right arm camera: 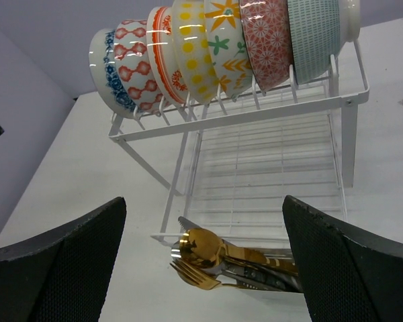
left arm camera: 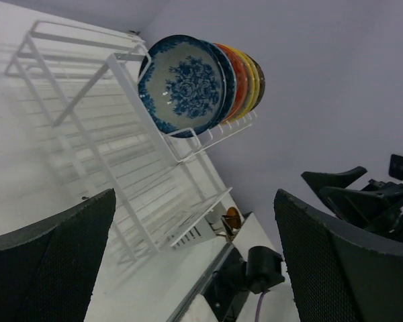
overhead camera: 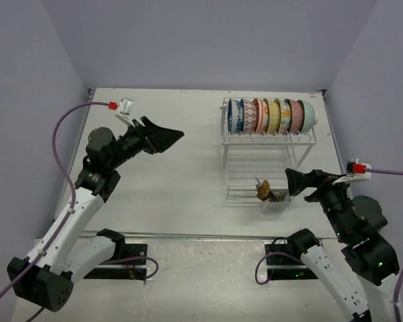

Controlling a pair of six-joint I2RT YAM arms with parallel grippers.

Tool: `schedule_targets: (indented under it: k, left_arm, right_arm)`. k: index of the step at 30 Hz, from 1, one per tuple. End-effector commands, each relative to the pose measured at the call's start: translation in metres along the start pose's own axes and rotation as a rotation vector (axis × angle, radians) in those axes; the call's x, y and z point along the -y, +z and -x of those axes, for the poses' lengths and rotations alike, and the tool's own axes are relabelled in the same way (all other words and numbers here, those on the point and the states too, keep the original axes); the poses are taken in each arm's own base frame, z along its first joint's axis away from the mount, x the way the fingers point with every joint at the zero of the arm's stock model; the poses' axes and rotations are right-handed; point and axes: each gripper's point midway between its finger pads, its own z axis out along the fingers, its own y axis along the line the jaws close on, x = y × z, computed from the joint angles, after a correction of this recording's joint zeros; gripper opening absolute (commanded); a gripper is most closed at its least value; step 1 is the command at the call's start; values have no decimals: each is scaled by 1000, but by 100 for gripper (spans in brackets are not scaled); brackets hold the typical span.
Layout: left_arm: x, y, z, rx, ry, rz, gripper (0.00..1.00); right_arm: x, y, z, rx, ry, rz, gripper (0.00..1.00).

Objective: Unload the bowls from the dish rack

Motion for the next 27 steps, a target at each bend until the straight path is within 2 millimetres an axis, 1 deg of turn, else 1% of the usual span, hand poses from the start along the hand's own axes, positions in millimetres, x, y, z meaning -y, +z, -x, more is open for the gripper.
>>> schedule_targets:
  k: [1, 3, 4, 6, 7, 8, 9, 10, 11, 12, 13, 15, 16, 17, 18, 19, 20, 21, 23, 24, 26, 27]
  left_arm:
    - [44, 26, 9, -44, -95, -235, 100]
    - [49, 45, 3, -84, -111, -248, 100]
    - [48, 62, 4, -103, -129, -243, 100]
    - [55, 79, 1, -117, -140, -263, 100]
    - [55, 94, 2, -126, -156, -261, 100]
    - [59, 101, 0, -127, -159, -270, 100]
    - [60, 108, 0, -129, -164, -268, 100]
    - [58, 120, 1, -133, -172, -263, 100]
    - [60, 126, 1, -130, -174, -268, 100]
    - [59, 133, 0, -133, -182, -267, 100]
    - [54, 144, -1, -143, -211, -261, 100]
    - [63, 152, -3, -154, -222, -319, 98]
    - [58, 161, -10, -174, -256, -314, 98]
    - [69, 164, -7, -175, -250, -348, 97]
    - [71, 168, -9, -182, -253, -355, 95]
    - [67, 176, -14, -193, -260, -346, 92]
    - [73, 179, -14, -201, -258, -354, 90]
    - [67, 185, -18, -209, -266, -341, 86]
    - [67, 189, -21, -217, -268, -341, 81]
    - [66, 193, -23, -218, -270, -338, 73]
    - [63, 196, -24, -220, -272, -335, 65]
    - [62, 199, -25, -222, -273, -333, 57]
  right_arm:
    - [-10, 1, 5, 28, 27, 52, 99]
    - [-11, 2, 3, 26, 25, 63, 99]
    - [-12, 1, 2, 22, 21, 70, 99]
    - [-11, 1, -1, 17, 18, 66, 99]
    - [-10, 0, -2, 12, 17, 65, 99]
    - [-10, -1, -2, 9, 16, 65, 99]
    - [-10, -2, -3, 8, 15, 65, 99]
    - [-10, -3, -2, 8, 13, 67, 99]
    - [-8, -4, -3, 3, 12, 61, 99]
    - [-8, -5, -3, 4, 10, 60, 99]
    - [-7, -5, -3, 2, 6, 53, 99]
    - [-4, -6, -4, -5, 0, 39, 99]
    - [-3, -7, -3, -5, -4, 37, 99]
    - [-3, -8, -4, -9, -7, 35, 99]
    - [-2, -9, -4, -11, -9, 34, 99]
    - [-2, -9, -5, -15, -13, 36, 99]
    - [-2, -9, -6, -17, -12, 35, 99]
    - [-2, -10, -7, -20, -17, 37, 99]
    - [-2, -10, -9, -24, -19, 42, 99]
    - [-2, -10, -9, -24, -20, 45, 99]
    - [-3, -11, -11, -32, -23, 50, 99]
    - [-4, -11, -11, -35, -26, 55, 99]
